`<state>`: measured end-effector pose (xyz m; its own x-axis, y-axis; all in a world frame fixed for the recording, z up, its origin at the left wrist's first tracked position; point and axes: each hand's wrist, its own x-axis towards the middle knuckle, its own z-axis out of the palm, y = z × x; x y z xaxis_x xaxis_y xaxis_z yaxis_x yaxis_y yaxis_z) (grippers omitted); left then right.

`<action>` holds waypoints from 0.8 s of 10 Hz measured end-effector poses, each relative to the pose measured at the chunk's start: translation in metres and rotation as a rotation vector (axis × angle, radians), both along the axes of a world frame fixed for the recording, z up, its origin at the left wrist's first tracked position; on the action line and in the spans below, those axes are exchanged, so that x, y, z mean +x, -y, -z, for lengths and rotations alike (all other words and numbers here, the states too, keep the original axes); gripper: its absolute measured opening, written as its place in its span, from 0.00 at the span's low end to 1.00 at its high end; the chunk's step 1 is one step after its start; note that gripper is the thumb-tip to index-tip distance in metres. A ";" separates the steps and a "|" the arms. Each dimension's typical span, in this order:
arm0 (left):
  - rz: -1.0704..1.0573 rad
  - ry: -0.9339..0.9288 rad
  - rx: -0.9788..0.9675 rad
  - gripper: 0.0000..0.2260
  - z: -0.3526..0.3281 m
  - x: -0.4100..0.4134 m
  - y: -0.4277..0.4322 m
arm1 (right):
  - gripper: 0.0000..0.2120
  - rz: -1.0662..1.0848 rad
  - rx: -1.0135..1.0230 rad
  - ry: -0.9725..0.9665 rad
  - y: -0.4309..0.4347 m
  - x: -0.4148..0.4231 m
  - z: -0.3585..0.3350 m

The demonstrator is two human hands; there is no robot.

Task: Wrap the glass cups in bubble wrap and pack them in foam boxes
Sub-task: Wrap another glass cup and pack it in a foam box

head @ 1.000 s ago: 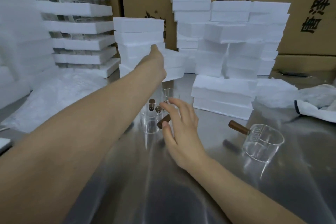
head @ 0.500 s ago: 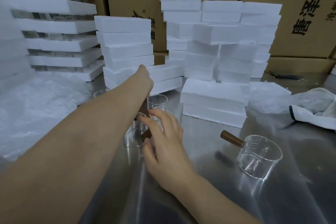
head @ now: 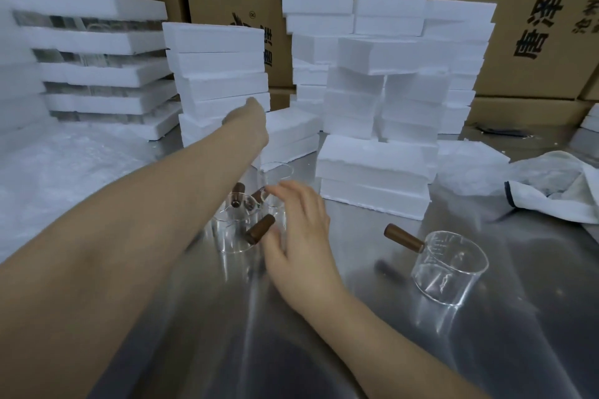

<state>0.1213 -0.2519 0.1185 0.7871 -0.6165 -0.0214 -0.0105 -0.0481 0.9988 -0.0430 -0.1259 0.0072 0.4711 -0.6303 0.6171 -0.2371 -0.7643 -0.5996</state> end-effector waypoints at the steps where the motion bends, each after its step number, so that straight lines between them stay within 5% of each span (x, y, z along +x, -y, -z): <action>1: 0.000 0.019 0.004 0.20 -0.009 -0.024 -0.023 | 0.23 0.044 0.140 0.091 0.007 -0.002 0.001; 3: 0.108 0.539 -0.425 0.09 0.038 -0.098 -0.108 | 0.23 0.146 0.343 0.166 0.028 -0.011 -0.001; 4: 0.117 0.663 -0.433 0.09 0.082 -0.117 -0.142 | 0.20 0.193 0.405 0.236 0.037 -0.018 0.001; 6: 0.244 0.613 -0.160 0.10 0.108 -0.117 -0.163 | 0.21 0.152 0.238 0.219 0.026 -0.024 -0.005; 8: 0.151 0.865 0.330 0.08 0.116 -0.106 -0.184 | 0.29 0.429 -0.372 0.175 0.038 -0.027 -0.067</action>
<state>0.0154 -0.0683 0.0020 0.5233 -0.7808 0.3414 -0.7723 -0.2652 0.5773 -0.0704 -0.1639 0.0744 0.0931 -0.4681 0.8788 -0.4929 -0.7885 -0.3678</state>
